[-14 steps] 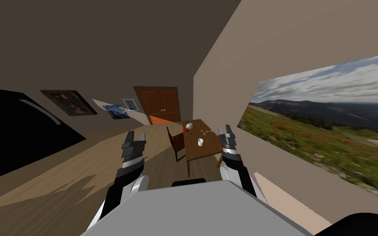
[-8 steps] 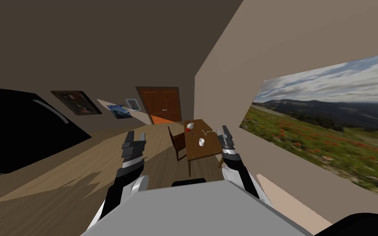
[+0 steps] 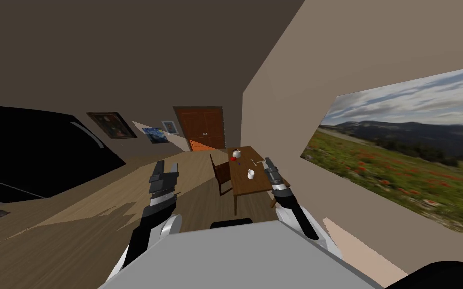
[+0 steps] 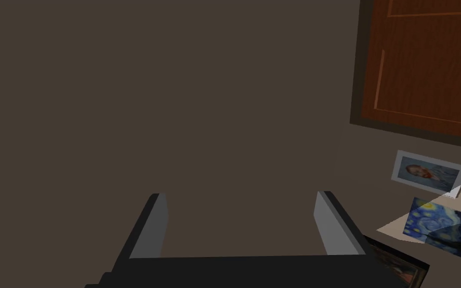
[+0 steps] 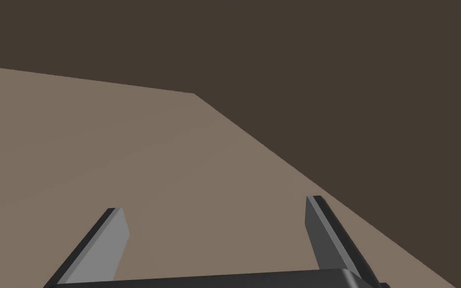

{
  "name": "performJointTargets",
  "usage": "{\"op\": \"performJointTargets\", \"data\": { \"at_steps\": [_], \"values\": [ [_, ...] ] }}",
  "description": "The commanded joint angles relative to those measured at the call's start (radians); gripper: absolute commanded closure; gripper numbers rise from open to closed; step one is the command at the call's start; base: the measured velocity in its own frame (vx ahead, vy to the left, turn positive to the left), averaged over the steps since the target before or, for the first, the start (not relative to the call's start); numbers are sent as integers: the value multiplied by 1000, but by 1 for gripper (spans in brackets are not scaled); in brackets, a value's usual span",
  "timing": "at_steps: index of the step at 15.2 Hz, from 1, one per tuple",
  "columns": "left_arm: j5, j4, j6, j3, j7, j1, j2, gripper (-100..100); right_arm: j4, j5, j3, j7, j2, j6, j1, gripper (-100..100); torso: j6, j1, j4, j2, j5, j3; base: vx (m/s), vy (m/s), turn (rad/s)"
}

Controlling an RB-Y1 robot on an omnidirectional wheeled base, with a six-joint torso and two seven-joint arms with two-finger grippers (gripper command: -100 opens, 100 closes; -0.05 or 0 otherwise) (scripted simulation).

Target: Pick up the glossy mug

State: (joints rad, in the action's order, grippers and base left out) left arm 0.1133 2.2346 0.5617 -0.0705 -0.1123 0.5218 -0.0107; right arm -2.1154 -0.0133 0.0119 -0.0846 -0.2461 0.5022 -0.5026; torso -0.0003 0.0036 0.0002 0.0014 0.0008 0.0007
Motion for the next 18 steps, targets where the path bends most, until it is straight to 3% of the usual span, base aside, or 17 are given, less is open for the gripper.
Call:
{"op": "performJointTargets", "data": {
  "at_steps": [1, 2, 3, 5, 6, 12, 13, 18],
  "values": [
    [0, 0, 0, 0, 0, 0, 0, 0, 43, 20, 12, -14, -50, 6, 0, -100, 0, 0, 0, 0, 0, 0, -21, 61, 141],
    [0, 0, 0, 0, 0, 0, 0, 0, 43, 20, 12, -14, -69, 6, 0, -100, 0, 0, 0, 0, 0, 0, -15, 55, 103],
    [0, 0, 0, 0, 0, 0, 0, 0, 78, 36, 19, -23, -93, 8, 3, -100, 0, 0, 0, 0, 0, 0, -12, 53, 119],
    [0, 0, 0, 0, 0, 0, 0, 0, 78, 36, 19, -23, -116, 8, 3, -100, 0, 0, 0, 0, 0, 0, -7, 45, 73],
    [0, 0, 0, 0, 0, 0, 0, 0, 115, 53, 28, -33, -151, 10, 6, -100, 0, -1, 0, -1, 0, 0, -4, 49, 120],
    [0, 0, 0, 0, 0, 0, 0, 0, 195, 89, 49, -55, -263, 15, 12, -100, 0, 1, 0, 0, 0, 0, -12, 57, 123],
    [0, 0, 0, 0, 0, 0, 0, 0, 233, 109, 61, -66, -296, 17, 15, -100, 0, 0, 0, 0, 0, 0, -7, 51, 133],
    [0, 0, 0, 0, 0, 0, 0, 0, 325, 151, 87, -90, -405, 22, 22, -100, 0, 0, 0, -2, 0, -1, 4, 61, 159]
  ]
}}
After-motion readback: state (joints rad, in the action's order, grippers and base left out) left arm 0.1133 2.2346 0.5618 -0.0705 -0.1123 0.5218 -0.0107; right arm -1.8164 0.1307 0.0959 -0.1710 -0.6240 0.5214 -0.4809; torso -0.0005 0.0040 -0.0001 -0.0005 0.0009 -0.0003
